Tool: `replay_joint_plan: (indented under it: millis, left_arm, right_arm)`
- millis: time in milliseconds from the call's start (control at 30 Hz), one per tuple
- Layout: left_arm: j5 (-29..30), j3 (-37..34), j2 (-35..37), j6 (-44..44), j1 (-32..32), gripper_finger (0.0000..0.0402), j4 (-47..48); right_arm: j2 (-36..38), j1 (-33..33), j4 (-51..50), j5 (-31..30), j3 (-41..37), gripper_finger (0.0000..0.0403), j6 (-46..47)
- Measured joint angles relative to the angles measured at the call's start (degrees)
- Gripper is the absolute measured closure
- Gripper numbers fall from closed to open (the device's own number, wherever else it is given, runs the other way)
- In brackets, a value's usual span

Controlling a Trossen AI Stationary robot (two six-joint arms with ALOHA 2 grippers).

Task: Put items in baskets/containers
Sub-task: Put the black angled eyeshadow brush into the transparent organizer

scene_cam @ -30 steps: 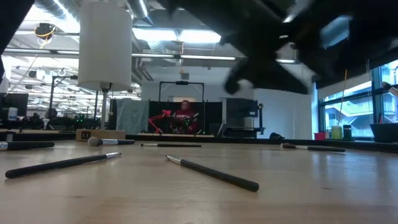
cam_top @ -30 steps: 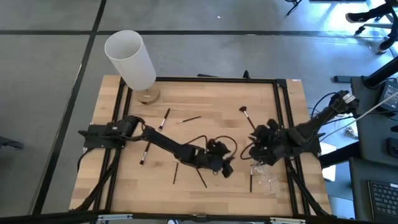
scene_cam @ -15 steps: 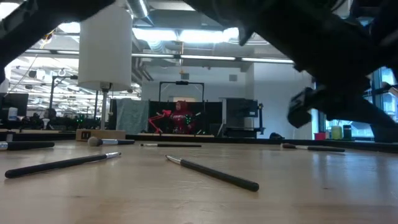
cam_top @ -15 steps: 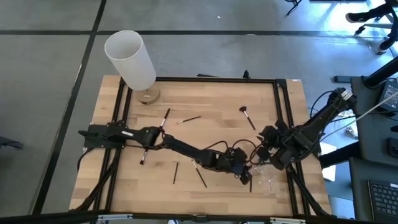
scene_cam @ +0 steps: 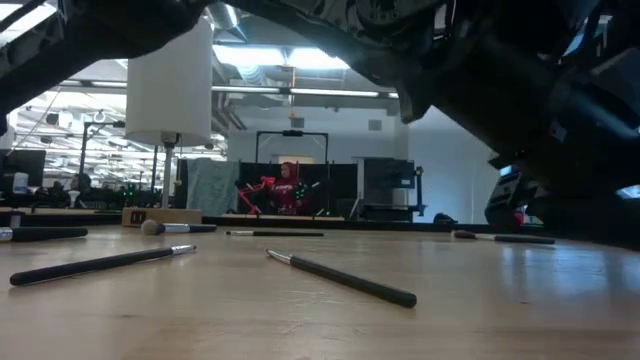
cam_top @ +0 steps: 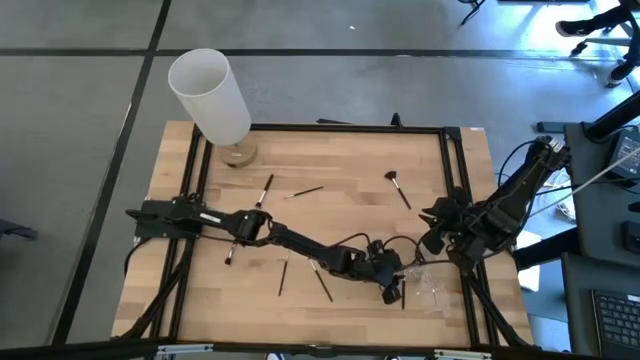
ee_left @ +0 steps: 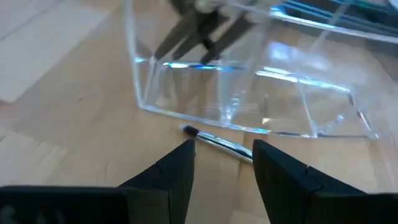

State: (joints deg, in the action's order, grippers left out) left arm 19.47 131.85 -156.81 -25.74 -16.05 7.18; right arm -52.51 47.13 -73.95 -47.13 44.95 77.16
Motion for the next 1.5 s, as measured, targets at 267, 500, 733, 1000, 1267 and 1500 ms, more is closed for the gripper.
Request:
replay_joint_plan:
  millis: [267,500,733,1000,1267,1500]
  left_arm:
    - [2.5,0.0,0.1,3.7,-0.4,0.0245,-6.1]
    - [-2.4,0.0,-0.1,20.4,-1.0,0.0245,-8.4]
    - [-9.2,0.0,-4.1,25.1,-0.7,0.0245,-18.6]
    - [-7.4,0.1,-4.6,23.8,-0.7,0.0245,-13.7]
    - [-7.4,0.3,-2.5,21.5,-1.0,0.0245,-4.5]
    - [-1.5,-0.2,2.9,20.6,-2.5,0.0245,10.4]
  right_arm:
    - [-0.1,0.0,3.8,0.1,0.0,0.0322,-3.2]
    - [-0.1,0.0,4.1,0.1,0.0,0.0322,-3.7]
    - [-0.1,0.0,4.3,0.1,0.0,0.0322,-4.0]
    - [-0.1,0.0,4.5,0.0,0.0,0.0322,-4.1]
    - [-0.1,0.0,4.5,-0.2,0.0,0.0322,-4.1]
    - [-0.3,0.0,5.0,-0.2,0.0,0.0322,-4.2]
